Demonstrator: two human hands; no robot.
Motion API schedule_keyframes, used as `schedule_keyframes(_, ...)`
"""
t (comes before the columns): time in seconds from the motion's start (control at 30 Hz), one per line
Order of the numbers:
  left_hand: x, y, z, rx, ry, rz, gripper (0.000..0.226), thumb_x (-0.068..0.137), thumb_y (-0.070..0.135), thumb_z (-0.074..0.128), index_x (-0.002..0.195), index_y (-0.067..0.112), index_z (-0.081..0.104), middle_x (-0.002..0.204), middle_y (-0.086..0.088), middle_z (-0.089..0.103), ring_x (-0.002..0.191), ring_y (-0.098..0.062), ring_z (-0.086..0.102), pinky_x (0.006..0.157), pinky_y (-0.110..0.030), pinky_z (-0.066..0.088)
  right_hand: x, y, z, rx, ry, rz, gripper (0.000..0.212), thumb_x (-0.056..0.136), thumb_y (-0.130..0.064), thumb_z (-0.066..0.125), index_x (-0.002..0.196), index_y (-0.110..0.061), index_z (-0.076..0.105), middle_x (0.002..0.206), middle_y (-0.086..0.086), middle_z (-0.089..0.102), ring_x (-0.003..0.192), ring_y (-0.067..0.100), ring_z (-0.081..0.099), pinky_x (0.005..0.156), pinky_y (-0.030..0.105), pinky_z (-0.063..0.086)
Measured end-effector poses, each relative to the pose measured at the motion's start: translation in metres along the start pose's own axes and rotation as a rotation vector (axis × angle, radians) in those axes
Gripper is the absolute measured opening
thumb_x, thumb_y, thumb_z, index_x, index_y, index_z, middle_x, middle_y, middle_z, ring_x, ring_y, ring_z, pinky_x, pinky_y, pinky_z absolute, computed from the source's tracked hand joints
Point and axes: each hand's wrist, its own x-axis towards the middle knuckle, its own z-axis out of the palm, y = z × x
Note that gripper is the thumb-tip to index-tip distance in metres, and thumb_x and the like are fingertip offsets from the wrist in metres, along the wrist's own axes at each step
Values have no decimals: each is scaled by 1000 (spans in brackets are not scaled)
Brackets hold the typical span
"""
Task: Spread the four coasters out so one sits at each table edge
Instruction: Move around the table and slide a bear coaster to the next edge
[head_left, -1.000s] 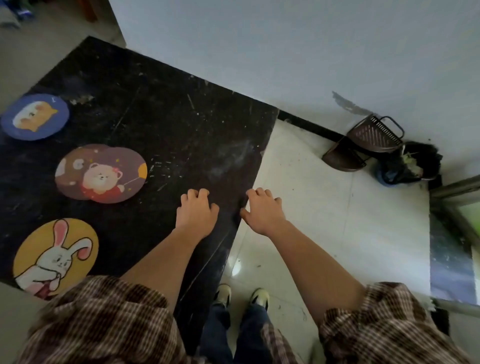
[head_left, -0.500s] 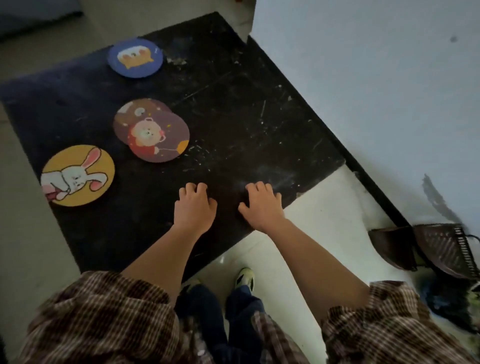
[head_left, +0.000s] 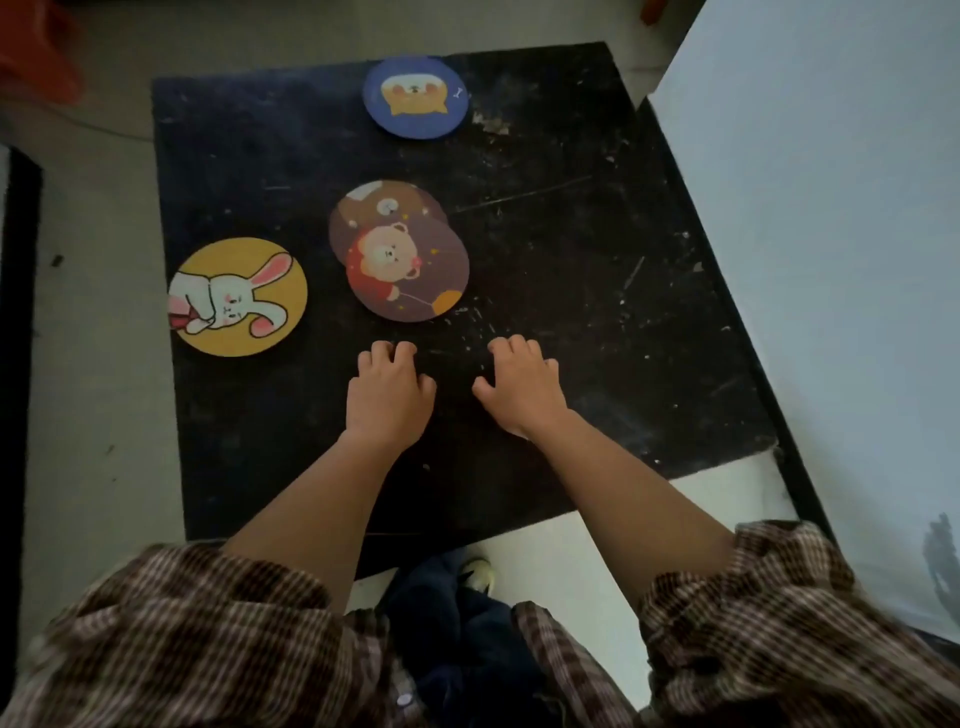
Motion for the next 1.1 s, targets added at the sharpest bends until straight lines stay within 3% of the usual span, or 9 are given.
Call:
schedule_keyframes(0.2, 44, -1, -12, -252, 39, -271, 47, 90, 31, 50, 133, 17, 39, 138, -12, 35, 124, -26, 38, 90, -37, 41, 54, -10, -9, 73, -27, 46, 53, 89, -36, 53, 134, -12, 40, 133, 10, 46, 124, 28, 40, 97, 47, 37)
schedule_keyframes(0.4, 83, -2, -19, -493, 134, -434, 53, 87, 33, 55, 133, 15, 37, 133, -12, 39, 121, -25, 41, 85, -31, 35, 100, -12, -17, 98, 11, 33, 50, 89, -35, 54, 131, -11, 43, 130, 11, 46, 119, 28, 42, 93, 44, 40)
schedule_keyframes(0.57, 98, -3, -26, -686, 195, -563, 46, 86, 27, 56, 129, 15, 42, 131, -9, 44, 117, -22, 46, 95, -40, 45, 126, -17, -21, 186, -3, 65, 47, 87, -36, 54, 127, -12, 46, 127, 10, 44, 118, 26, 42, 91, 40, 42)
schedule_keyframes(0.7, 106, -2, -27, -815, 206, -659, 46, 87, 25, 57, 130, 18, 44, 130, -7, 46, 101, -14, 50, 79, -30, 45, 137, -23, -21, 490, -12, 214, 49, 82, -34, 61, 124, -11, 49, 125, 9, 43, 111, 23, 46, 84, 33, 46)
schedule_keyframes(0.83, 112, -5, -28, -953, 202, -761, 50, 87, 27, 58, 134, 20, 43, 125, -6, 53, 99, -15, 56, 71, -28, 47, 143, -29, -26, 847, -23, 401, 37, 77, -25, 68, 107, -17, 48, 117, 9, 51, 86, 14, 54, 56, 22, 40)
schedule_keyframes(0.97, 112, -7, -29, -1027, 189, -751, 42, 87, 20, 61, 128, 15, 52, 116, -4, 62, 95, -13, 58, 70, -26, 49, 141, -28, -29, 1014, -63, 447, 43, 76, -19, 71, 108, -21, 42, 109, 7, 54, 86, 14, 56, 61, 26, 45)
schedule_keyframes(1.1, 101, -3, -27, -1279, 107, -803, 30, 88, 12, 60, 118, 9, 59, 107, -6, 66, 92, -15, 63, 76, -29, 55, 130, -31, -22, 1201, -106, 574, 54, 76, -16, 70, 123, -13, 43, 112, 8, 55, 93, 19, 59, 70, 32, 54)
